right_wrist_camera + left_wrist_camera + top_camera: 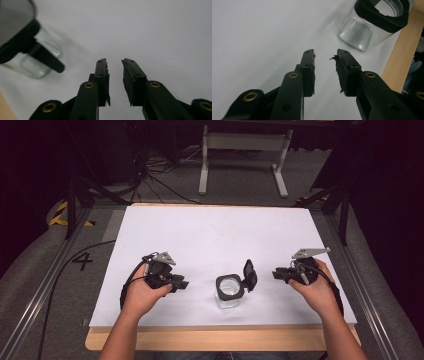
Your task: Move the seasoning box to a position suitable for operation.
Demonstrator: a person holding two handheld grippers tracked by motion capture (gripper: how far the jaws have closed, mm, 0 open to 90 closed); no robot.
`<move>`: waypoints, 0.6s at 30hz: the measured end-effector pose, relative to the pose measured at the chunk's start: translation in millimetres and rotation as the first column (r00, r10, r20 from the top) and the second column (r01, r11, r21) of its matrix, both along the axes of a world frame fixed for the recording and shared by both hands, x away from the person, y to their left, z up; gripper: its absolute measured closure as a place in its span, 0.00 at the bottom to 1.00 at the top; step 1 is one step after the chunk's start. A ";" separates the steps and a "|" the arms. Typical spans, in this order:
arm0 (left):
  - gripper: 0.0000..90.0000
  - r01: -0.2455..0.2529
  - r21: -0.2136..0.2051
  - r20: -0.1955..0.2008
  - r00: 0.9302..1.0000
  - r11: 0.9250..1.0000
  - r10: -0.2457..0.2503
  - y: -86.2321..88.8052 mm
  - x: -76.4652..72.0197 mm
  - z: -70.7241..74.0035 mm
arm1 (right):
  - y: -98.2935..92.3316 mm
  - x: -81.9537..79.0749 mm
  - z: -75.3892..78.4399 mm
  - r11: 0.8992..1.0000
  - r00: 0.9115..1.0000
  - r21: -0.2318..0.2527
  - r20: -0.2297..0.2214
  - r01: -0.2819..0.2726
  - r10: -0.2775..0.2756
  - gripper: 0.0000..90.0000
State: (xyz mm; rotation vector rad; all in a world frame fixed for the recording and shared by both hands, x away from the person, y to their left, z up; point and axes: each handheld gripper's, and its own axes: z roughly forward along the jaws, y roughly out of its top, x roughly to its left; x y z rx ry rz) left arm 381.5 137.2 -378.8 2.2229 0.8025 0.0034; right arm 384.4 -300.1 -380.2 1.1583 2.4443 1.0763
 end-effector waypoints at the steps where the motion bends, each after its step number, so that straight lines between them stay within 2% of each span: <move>1: 0.78 0.007 -0.008 0.006 1.000 1.000 -0.007 -0.3 -0.5 1.4 | 1.4 -3.0 0.4 1.000 1.000 0.002 0.002 -0.017 0.017 0.86; 3: 0.80 0.021 -0.018 0.006 1.000 1.000 -0.021 -2.6 -2.1 4.1 | 3.2 -9.3 2.8 0.996 0.997 0.030 0.002 -0.083 0.083 0.91; 6: 0.82 0.045 -0.013 0.013 0.999 0.999 -0.045 -6.5 -2.8 6.0 | 4.9 -17.3 6.8 0.986 0.986 0.027 0.029 -0.163 0.162 0.98; 10: 0.83 0.062 -0.007 0.014 0.998 0.998 -0.062 -9.9 -3.1 7.7 | 16.4 -26.0 3.0 0.964 0.965 0.033 0.023 -0.263 0.262 1.00; 12: 0.83 0.060 -0.013 0.017 0.998 0.998 -0.060 -10.6 -3.2 8.7 | 23.7 -28.0 -1.3 0.955 0.956 0.053 0.010 -0.293 0.293 1.00; 14: 0.83 0.065 -0.018 0.020 0.998 0.998 -0.064 -11.0 -3.6 9.2 | 30.2 -29.7 -4.4 0.946 0.948 0.052 0.007 -0.319 0.319 1.00; 15: 0.83 0.069 -0.015 0.020 0.997 0.997 -0.069 -11.0 -3.8 10.0 | 34.2 -30.9 -5.7 0.940 0.941 0.058 0.004 -0.337 0.337 1.00; 16: 0.83 0.070 -0.018 0.020 0.997 0.997 -0.070 -10.9 -4.0 10.2 | 39.7 -33.0 -6.6 0.929 0.930 0.055 0.006 -0.366 0.367 1.00; 18: 0.83 0.072 -0.020 0.023 0.997 0.997 -0.071 -10.3 -4.1 10.7 | 47.0 -35.9 -7.3 0.920 0.921 0.042 0.008 -0.390 0.390 1.00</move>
